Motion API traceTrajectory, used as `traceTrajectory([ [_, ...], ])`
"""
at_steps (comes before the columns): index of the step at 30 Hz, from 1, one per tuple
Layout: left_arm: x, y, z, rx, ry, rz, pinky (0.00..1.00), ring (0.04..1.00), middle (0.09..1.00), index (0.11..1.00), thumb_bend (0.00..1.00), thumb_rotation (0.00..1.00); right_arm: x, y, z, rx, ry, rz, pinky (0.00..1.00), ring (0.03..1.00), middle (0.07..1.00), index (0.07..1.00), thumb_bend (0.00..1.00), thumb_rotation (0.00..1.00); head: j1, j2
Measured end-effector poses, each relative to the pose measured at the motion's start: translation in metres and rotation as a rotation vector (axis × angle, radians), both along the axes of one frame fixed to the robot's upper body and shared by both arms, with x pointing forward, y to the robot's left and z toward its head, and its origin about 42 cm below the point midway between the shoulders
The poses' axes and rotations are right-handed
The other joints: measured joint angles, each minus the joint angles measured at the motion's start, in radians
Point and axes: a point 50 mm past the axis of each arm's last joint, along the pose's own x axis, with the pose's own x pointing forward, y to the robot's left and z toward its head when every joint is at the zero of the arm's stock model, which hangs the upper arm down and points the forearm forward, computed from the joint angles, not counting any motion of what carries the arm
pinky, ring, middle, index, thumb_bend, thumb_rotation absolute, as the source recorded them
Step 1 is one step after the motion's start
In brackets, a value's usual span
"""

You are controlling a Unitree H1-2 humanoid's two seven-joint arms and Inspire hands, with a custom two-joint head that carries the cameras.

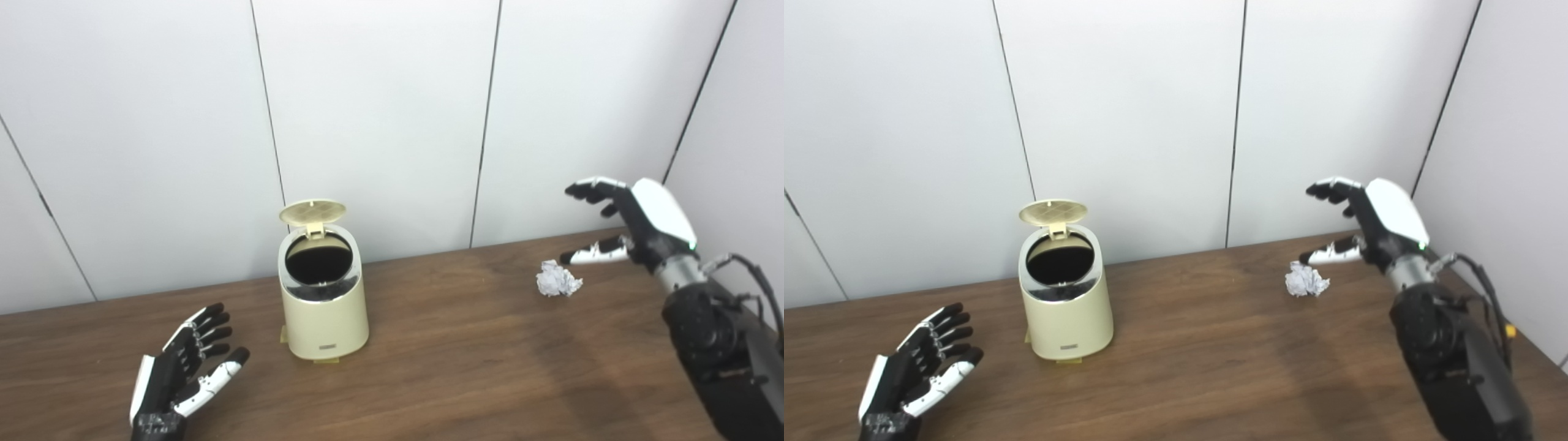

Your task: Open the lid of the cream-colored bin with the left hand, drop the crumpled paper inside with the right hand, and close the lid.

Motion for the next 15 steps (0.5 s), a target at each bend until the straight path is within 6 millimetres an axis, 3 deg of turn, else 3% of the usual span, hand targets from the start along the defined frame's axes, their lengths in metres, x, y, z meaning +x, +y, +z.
traceTrajectory([
  [5, 0.0, 0.001, 0.0, -0.017, -0.003, -0.014, 0.68, 0.786, 0.823, 0.862, 0.68, 0.24, 0.01, -0.014, 0.002, -0.041, 0.135, -0.056, 0.59, 0.769, 0.796, 0.772, 0.84, 0.11, -0.012, -0.003],
  [8, 0.001, 0.002, 0.0, -0.018, -0.005, -0.018, 0.65, 0.784, 0.823, 0.857, 0.68, 0.24, 0.016, -0.019, -0.006, -0.029, 0.233, -0.07, 0.71, 0.831, 0.817, 0.798, 0.86, 0.11, -0.012, -0.003],
  [12, 0.002, 0.003, 0.001, -0.016, -0.014, -0.022, 0.62, 0.771, 0.821, 0.853, 0.67, 0.24, 0.027, -0.025, -0.022, -0.013, 0.329, -0.08, 0.73, 0.841, 0.84, 0.81, 0.9, 0.13, -0.014, 0.0],
  [15, 0.002, 0.003, 0.001, -0.013, -0.015, -0.027, 0.61, 0.768, 0.817, 0.842, 0.66, 0.23, 0.037, -0.028, -0.035, -0.014, 0.399, -0.101, 0.68, 0.815, 0.828, 0.812, 0.9, 0.15, -0.012, 0.003],
])
